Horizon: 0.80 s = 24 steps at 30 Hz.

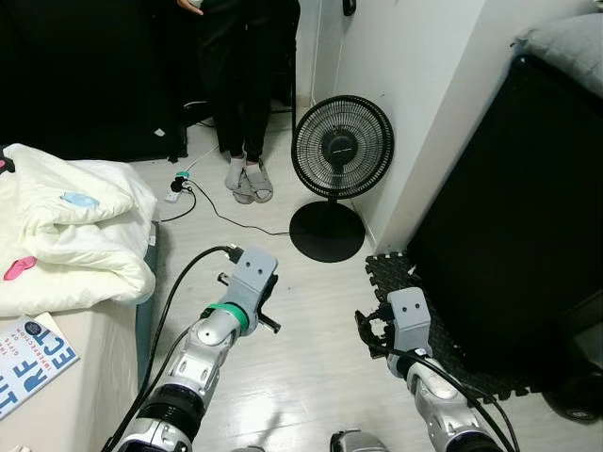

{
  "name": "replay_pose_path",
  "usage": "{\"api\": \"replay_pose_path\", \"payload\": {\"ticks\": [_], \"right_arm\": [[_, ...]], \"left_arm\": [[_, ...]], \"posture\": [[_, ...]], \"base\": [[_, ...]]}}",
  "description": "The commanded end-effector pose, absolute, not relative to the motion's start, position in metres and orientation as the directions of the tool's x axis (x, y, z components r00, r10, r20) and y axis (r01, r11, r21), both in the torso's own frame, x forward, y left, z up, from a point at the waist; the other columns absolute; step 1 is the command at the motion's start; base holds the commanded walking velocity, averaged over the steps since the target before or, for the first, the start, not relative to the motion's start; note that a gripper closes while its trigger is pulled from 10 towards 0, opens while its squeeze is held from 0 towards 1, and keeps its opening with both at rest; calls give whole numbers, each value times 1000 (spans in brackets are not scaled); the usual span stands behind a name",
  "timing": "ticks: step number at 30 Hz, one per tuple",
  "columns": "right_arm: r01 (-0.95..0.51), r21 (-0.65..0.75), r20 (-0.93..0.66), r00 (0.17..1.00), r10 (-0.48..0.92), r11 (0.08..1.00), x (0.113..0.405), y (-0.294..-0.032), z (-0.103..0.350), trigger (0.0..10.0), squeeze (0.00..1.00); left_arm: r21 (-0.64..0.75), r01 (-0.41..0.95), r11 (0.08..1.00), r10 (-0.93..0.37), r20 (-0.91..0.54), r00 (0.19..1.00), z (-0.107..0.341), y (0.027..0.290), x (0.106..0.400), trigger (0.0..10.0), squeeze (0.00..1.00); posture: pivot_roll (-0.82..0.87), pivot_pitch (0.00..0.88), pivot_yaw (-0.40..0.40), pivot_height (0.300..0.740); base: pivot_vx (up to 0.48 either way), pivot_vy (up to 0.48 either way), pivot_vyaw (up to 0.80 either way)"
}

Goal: Clean up the room

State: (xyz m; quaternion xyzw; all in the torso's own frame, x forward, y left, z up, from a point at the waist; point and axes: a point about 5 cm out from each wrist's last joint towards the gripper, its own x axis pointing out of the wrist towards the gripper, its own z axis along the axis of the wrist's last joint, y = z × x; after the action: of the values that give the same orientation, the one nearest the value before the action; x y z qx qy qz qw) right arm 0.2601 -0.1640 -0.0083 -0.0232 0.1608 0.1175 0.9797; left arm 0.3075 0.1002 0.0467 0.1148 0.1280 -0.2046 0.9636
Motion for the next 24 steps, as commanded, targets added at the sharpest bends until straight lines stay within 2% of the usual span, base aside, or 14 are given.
{"api": "replay_pose_path", "payload": {"ticks": [1,3,22,24], "right_arm": [[-243,0,-336,914,229,970,256,-160,-13,10000,0],[-244,0,-336,913,230,970,256,-160,-13,10000,0],[-246,-2,-337,913,230,969,256,-160,-13,10000,0],[-246,-2,-337,913,230,969,256,-160,-13,10000,0]], "left_arm": [[166,410,897,-341,-334,879,38,108,303,10000,0],[166,412,896,-342,-331,879,38,108,303,10000,0],[182,413,892,-348,-306,886,41,108,305,10000,0],[195,416,888,-352,-295,888,42,108,305,10000,0]], "posture": [[-47,0,50,734],[-47,0,50,734],[-48,0,51,734],[-48,0,52,734]], "base": [[0,480,0],[0,420,0],[0,0,0],[0,-364,0]]}}
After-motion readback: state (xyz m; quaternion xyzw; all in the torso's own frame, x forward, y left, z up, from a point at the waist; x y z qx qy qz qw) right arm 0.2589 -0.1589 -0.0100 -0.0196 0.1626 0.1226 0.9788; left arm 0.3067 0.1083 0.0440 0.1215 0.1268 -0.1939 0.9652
